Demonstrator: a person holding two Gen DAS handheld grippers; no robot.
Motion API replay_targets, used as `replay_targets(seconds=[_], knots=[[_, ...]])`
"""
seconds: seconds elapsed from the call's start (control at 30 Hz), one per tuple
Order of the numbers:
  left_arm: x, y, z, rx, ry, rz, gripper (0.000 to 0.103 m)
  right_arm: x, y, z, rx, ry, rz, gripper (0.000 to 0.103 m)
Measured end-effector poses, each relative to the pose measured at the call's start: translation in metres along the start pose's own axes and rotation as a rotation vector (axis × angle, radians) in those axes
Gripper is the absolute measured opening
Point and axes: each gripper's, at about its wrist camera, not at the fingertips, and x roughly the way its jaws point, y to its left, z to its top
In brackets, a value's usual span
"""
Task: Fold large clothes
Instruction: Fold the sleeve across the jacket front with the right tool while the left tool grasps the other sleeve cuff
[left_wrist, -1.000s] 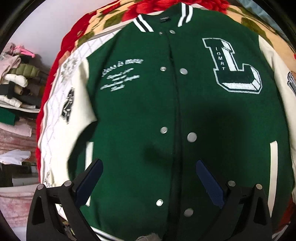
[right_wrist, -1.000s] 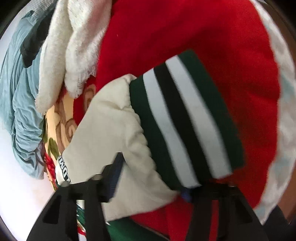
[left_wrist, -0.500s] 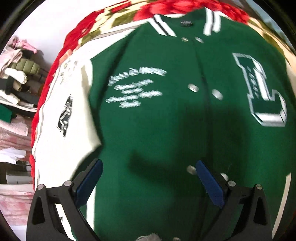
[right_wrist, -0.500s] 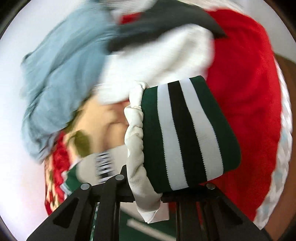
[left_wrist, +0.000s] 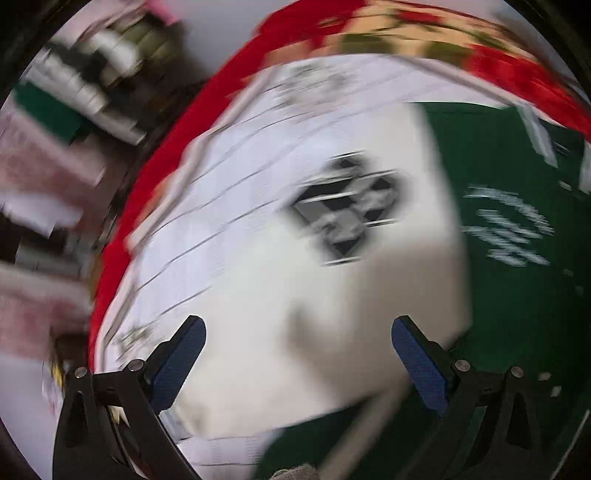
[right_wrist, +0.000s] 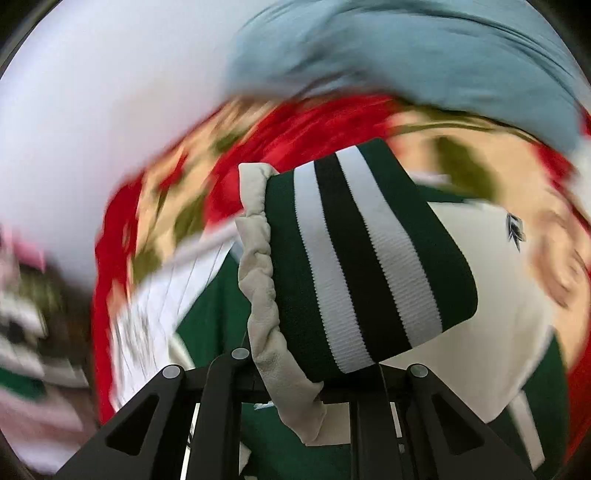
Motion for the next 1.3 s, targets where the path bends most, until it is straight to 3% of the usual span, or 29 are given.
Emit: replay_targets(seconds=[0.13,0.2,0.23,0.27,0.3,0.33,0.4,0.43,0.47,0.53,0.63,0.7,0.77,0.8,0.87,0.9,0.93,1.17,1.3], knots=[[0.028,0.077,-0.024,-0.129,0.094,0.053,0.103,0.082,0.089,-0.070,-0.243,0.192,-0.049,0.017],[0.039,0.109,-0.039,-0.181,0.140,0.061,0.103,0.130,0.119,-0.107,-0.380,0.360,-0.078,0.019],[0.043,0.121,-0.046,-0.198,0.158,0.058,0.103,0.144,0.128,-0.122,-0.413,0.429,-0.065,0.026],[0.046,0.136,-0.059,-0.228,0.185,0.038,0.103,0.152,0.132,-0.132,-0.421,0.472,-0.031,0.042],[0.049,0.143,-0.065,-0.247,0.203,0.018,0.103,0.151,0.134,-0.138,-0.409,0.484,0.028,0.045],[0.053,0.151,-0.073,-0.277,0.229,-0.016,0.102,0.145,0.133,-0.139,-0.406,0.471,0.052,0.049],[0.062,0.168,-0.091,-0.376,0.296,-0.135,0.102,0.121,0.128,-0.134,-0.394,0.438,0.153,0.066],[0.065,0.175,-0.095,-0.409,0.310,-0.177,0.102,0.107,0.120,-0.131,-0.368,0.429,0.218,0.081],[0.071,0.178,-0.102,-0.461,0.335,-0.243,0.102,0.096,0.110,-0.129,-0.346,0.422,0.252,0.086],[0.087,0.180,-0.113,-0.575,0.382,-0.394,0.102,0.075,0.084,-0.119,-0.300,0.415,0.279,0.086],[0.115,0.176,-0.117,-0.727,0.408,-0.548,0.102,0.052,0.041,-0.117,-0.235,0.425,0.232,0.086],[0.134,0.175,-0.114,-0.814,0.398,-0.589,0.100,0.042,0.009,-0.115,-0.200,0.443,0.181,0.086],[0.151,0.176,-0.107,-0.912,0.391,-0.573,0.096,0.037,-0.016,-0.117,-0.185,0.450,0.147,0.086],[0.152,0.175,-0.103,-0.939,0.378,-0.544,0.087,0.034,-0.027,-0.119,-0.172,0.454,0.128,0.086],[0.157,0.187,-0.090,-0.950,0.335,-0.464,0.036,0.036,-0.047,-0.120,-0.144,0.466,0.107,0.086],[0.160,0.196,-0.079,-0.929,0.304,-0.402,0.020,0.036,-0.055,-0.121,-0.138,0.468,0.101,0.086],[0.164,0.206,-0.067,-0.910,0.265,-0.376,0.015,0.037,-0.059,-0.123,-0.132,0.469,0.096,0.086],[0.201,0.270,0.023,-0.787,0.146,-0.220,0.016,0.058,-0.004,-0.125,-0.179,0.471,0.126,0.086],[0.186,0.291,0.047,-0.719,0.102,-0.280,0.021,0.069,0.045,-0.124,-0.276,0.463,0.148,0.086]])
